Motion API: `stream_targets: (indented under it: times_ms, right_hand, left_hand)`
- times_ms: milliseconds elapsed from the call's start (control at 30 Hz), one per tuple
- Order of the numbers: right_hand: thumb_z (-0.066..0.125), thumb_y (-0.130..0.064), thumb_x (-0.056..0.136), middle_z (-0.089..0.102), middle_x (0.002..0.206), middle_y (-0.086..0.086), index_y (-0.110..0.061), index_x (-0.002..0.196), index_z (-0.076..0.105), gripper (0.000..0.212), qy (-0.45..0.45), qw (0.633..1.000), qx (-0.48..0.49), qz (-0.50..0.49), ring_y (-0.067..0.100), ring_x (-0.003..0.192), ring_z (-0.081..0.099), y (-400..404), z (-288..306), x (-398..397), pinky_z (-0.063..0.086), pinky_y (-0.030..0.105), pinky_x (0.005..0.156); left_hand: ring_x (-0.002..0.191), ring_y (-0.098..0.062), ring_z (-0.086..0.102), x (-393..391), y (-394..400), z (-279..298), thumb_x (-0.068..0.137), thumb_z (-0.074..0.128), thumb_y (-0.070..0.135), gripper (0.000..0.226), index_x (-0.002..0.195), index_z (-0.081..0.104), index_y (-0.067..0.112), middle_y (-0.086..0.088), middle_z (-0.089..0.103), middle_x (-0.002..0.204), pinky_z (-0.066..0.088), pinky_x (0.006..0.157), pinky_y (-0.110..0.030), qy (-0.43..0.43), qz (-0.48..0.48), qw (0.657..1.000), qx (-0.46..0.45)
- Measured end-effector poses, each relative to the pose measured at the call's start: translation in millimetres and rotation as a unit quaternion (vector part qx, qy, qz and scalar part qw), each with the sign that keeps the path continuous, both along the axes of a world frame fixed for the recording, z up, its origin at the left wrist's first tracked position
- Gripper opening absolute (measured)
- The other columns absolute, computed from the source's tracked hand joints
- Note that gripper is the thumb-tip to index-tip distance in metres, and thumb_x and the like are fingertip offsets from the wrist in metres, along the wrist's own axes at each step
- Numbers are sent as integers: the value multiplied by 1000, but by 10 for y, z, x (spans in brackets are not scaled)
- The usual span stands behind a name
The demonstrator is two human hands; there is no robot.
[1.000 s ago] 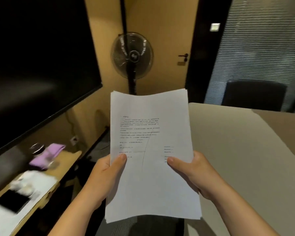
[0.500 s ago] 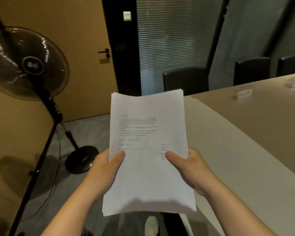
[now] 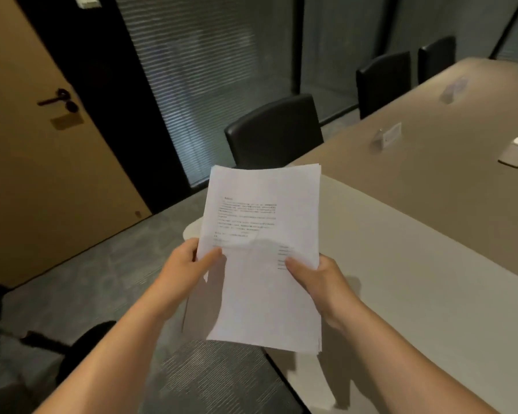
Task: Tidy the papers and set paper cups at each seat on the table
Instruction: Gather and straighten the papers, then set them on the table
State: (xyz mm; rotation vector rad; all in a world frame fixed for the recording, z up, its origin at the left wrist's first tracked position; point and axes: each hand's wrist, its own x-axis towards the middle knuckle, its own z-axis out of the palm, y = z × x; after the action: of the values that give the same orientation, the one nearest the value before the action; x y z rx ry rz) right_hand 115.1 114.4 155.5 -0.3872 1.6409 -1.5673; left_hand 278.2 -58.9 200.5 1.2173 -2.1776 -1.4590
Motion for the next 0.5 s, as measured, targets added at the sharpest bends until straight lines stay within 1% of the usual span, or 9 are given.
stream_targets:
  times_ms: [67, 133, 167, 233, 267, 367, 400, 500]
  right_hand:
    - [63, -22, 94, 78, 102, 0, -20, 107, 72, 15, -3, 999, 10, -36, 19, 91, 75, -223, -139, -64, 59, 38, 85]
    - [65, -24, 93, 78, 103, -2, -24, 104, 71, 13, -13, 998, 24, -62, 17, 92, 75, -417, -255, -80, 59, 36, 85]
    - [65, -25, 93, 77, 104, -2, -25, 104, 71, 12, -26, 996, 31, -85, 17, 92, 74, -553, -346, -87, 59, 34, 84]
    - [66, -24, 93, 76, 106, -2, -24, 108, 69, 16, -46, 990, 41, -126, 17, 94, 73, -862, -489, -79, 59, 32, 84]
    - [66, -24, 93, 75, 106, -3, -22, 112, 68, 19, -60, 986, 44, -148, 17, 95, 73, -1036, -561, -70, 58, 32, 84]
    - [66, -28, 92, 73, 102, -6, -23, 113, 66, 21, -95, 973, 53, -203, 13, 91, 72, -1483, -686, -25, 58, 27, 76]
    - [67, -29, 92, 74, 104, -5, -22, 113, 66, 23, -105, 969, 57, -218, 14, 92, 72, -1639, -733, -15, 58, 27, 76]
    - [68, -29, 91, 72, 115, 2, -16, 120, 65, 32, -135, 952, 73, -263, 21, 100, 71, -2050, -859, 14, 57, 38, 91]
  left_hand:
    - [90, -22, 72, -199, -410, -131, 96, 57, 35, 17, 104, 67, 24, 1, 73, 104, 58, 72, -41, -23, -35, 999, 16]
    - [94, -24, 71, -336, -745, -250, 96, 56, 29, 15, 106, 67, 25, 0, 75, 104, 55, 75, -37, -42, -68, 996, 35]
    - [95, -27, 72, -430, -965, -332, 96, 56, 22, 17, 106, 68, 26, -2, 76, 102, 55, 78, -41, -58, -98, 993, 39]
    - [93, -31, 73, -627, -1394, -460, 93, 53, 9, 29, 105, 70, 28, -5, 78, 96, 56, 85, -51, -88, -158, 983, 36]
    - [92, -33, 72, -722, -1623, -521, 92, 52, 5, 35, 104, 71, 32, -7, 78, 95, 56, 86, -54, -102, -188, 976, 29]
    - [91, -35, 72, -989, -2206, -675, 90, 53, 2, 45, 103, 72, 40, -8, 77, 94, 56, 86, -57, -111, -238, 965, 1]
    - [91, -34, 72, -1070, -2387, -735, 90, 54, 3, 44, 105, 72, 41, -6, 77, 95, 57, 86, -57, -110, -249, 962, -10]
    - [91, -33, 69, -1296, -2793, -936, 89, 54, 6, 43, 106, 71, 40, -9, 74, 96, 57, 80, -49, -108, -263, 958, -39]
